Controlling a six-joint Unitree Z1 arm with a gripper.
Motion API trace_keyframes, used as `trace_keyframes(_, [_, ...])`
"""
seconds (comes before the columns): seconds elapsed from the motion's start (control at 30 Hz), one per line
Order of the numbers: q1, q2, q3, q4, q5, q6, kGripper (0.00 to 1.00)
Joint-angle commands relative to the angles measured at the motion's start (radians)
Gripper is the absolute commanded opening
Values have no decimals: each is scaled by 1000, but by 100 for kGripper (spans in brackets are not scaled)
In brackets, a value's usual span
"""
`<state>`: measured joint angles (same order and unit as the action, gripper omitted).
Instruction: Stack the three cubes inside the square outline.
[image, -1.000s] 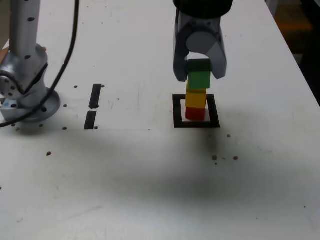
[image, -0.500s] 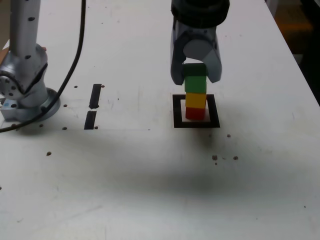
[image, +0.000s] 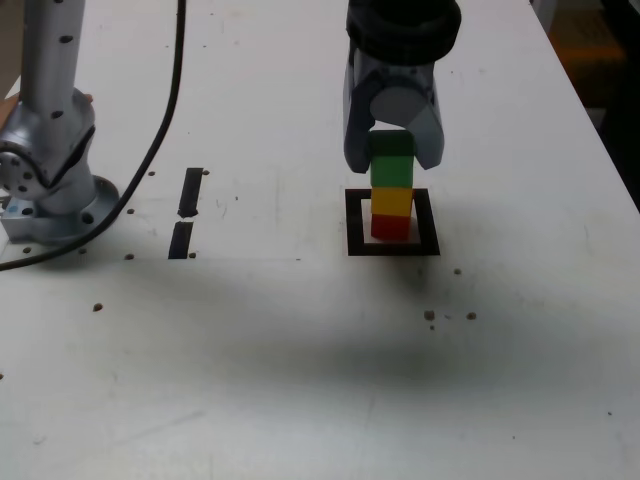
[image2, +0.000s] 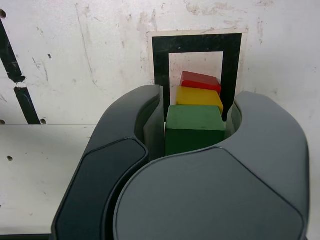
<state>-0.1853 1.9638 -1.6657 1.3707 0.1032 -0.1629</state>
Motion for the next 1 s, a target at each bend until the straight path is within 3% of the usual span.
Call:
trace_keyframes(0.0, [1, 1, 5, -7, 1, 4, 68])
trace_keyframes(0.1, [3, -2, 14, -20, 3, 8, 89])
trace_keyframes(0.23, [9, -21, 18, -23, 15, 7, 99])
trace_keyframes(0.4, [7, -79, 7, 5, 45, 1, 100])
trace_keyframes(0.7, [-59, -325, -3, 40, -12, 89, 100])
trace_keyframes(0.83, [-73, -444, 146, 56, -53, 112, 100])
trace_keyframes(0.97, [-43, -527, 322, 30, -50, 116, 100])
